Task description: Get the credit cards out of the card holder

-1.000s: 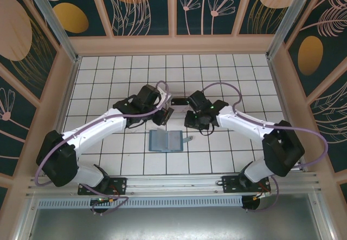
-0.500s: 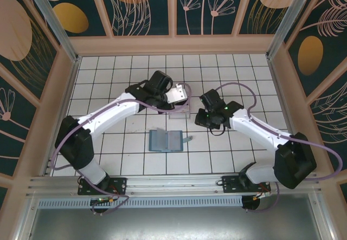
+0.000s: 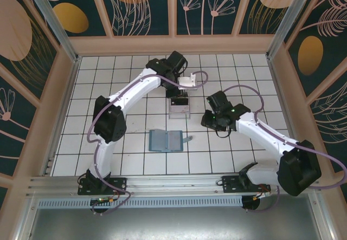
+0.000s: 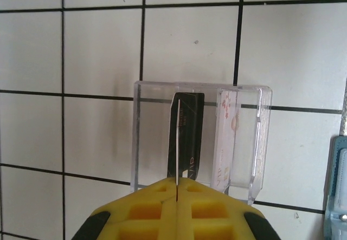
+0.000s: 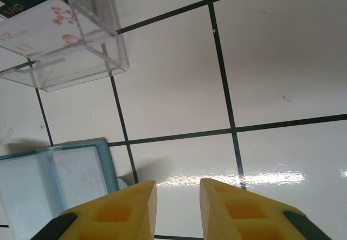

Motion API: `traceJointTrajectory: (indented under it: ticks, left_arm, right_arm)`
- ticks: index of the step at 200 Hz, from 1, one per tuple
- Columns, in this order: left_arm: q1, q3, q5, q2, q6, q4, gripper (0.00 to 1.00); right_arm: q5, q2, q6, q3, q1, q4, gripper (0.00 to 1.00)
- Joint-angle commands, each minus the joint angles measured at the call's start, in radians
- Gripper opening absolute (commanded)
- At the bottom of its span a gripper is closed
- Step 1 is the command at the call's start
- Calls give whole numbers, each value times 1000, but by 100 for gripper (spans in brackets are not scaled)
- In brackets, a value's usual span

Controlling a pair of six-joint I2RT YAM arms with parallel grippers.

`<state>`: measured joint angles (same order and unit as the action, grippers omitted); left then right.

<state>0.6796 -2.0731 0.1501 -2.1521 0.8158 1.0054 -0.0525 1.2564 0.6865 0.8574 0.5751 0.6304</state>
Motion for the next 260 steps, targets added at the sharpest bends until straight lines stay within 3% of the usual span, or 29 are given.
traceJointTrajectory:
  ticks: [1, 164, 220, 260]
  left_arm:
    - [-5, -68, 24, -42, 42, 129, 0]
    - [-7, -182, 26, -225, 42, 148, 0]
    - [-7, -251, -7, -228, 47, 113, 31]
    - [-7, -250, -41, -194, 42, 65, 36]
  right_arm:
    - [17, -32, -8, -17, -12, 23, 28]
    - [-4, -25, -20, -33, -22, 12, 28]
    - [2, -27, -21, -9, -23, 26, 28]
    - [7, -34, -18, 1, -22, 30, 28]
